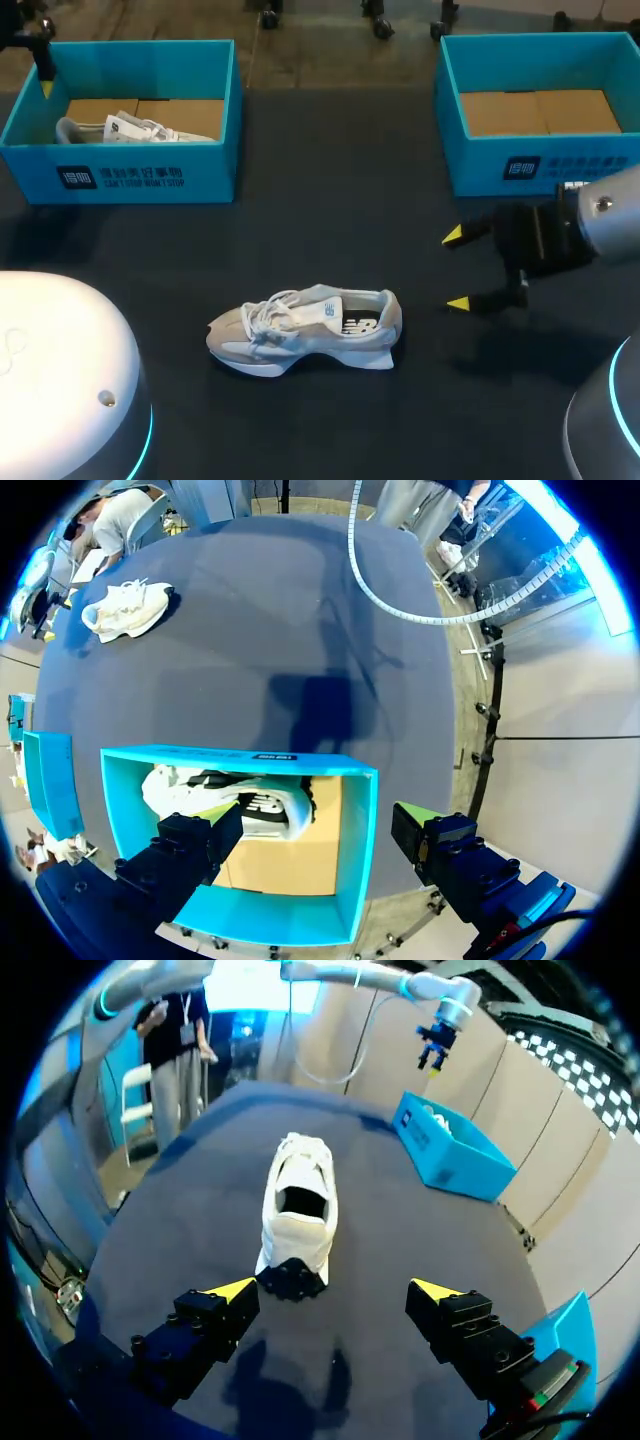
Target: Take the shoe out of the shoebox, open the shoe tongue, remove and reinsert the insole, then place the shoe into the shoebox
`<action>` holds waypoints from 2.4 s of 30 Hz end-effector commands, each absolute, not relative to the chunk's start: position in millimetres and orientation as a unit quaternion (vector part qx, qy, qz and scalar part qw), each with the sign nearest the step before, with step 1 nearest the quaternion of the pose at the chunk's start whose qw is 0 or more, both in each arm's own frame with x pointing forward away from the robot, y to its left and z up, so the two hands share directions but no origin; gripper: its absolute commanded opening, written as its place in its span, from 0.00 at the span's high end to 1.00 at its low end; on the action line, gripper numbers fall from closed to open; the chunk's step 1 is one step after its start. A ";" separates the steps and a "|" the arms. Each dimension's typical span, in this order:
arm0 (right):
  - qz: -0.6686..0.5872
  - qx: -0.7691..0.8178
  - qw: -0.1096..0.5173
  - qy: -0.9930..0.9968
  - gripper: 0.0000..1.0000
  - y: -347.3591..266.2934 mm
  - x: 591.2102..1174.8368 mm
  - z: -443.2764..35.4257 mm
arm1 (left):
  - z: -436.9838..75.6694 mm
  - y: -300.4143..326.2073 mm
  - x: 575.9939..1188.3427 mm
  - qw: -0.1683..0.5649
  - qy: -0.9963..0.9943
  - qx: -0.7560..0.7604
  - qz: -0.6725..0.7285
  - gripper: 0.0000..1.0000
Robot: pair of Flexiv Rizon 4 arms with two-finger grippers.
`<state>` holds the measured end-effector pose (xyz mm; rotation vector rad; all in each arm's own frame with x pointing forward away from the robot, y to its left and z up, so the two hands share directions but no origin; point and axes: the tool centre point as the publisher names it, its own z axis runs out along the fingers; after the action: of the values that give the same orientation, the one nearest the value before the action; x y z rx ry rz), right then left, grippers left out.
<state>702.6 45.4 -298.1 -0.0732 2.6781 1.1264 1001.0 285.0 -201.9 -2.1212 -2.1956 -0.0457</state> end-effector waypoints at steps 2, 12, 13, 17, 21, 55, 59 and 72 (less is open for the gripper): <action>0.497 -0.070 0.130 0.855 0.00 45.8 708.8 -322.2 | -201.6 285.4 1001.3 0.045 -0.718 -0.694 -0.015 0.00; 0.507 -0.068 0.129 0.849 0.00 42.8 707.4 -327.3 | -201.6 285.4 1001.3 0.045 -0.718 -0.694 -0.015 0.00; 0.507 -0.068 0.129 0.849 0.00 42.8 707.4 -327.3 | -201.6 285.4 1001.3 0.045 -0.718 -0.694 -0.015 0.00; 0.501 -0.066 0.127 0.854 0.00 42.5 707.7 -327.4 | -201.6 285.4 1001.3 0.045 -0.718 -0.694 -0.015 0.00; 0.498 -0.058 0.118 0.857 0.00 29.0 704.3 -342.8 | -201.6 285.4 1001.3 0.045 -0.718 -0.694 -0.015 0.00; 0.527 -0.016 0.071 0.847 0.00 79.6 690.9 -397.0 | -201.6 285.4 1001.3 0.045 -0.718 -0.694 -0.015 0.00; 0.529 -0.014 0.073 0.845 0.00 91.2 688.8 -396.1 | -201.6 285.4 1001.3 0.045 -0.718 -0.694 -0.015 0.00; 0.543 0.012 0.081 0.836 0.00 118.5 683.0 -406.1 | -201.6 285.4 1001.3 0.045 -0.718 -0.694 -0.015 0.00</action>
<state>682.3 108.5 -402.2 0.0261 2.5026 1.6349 1001.0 285.0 -201.9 -2.1212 -2.1955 -0.0457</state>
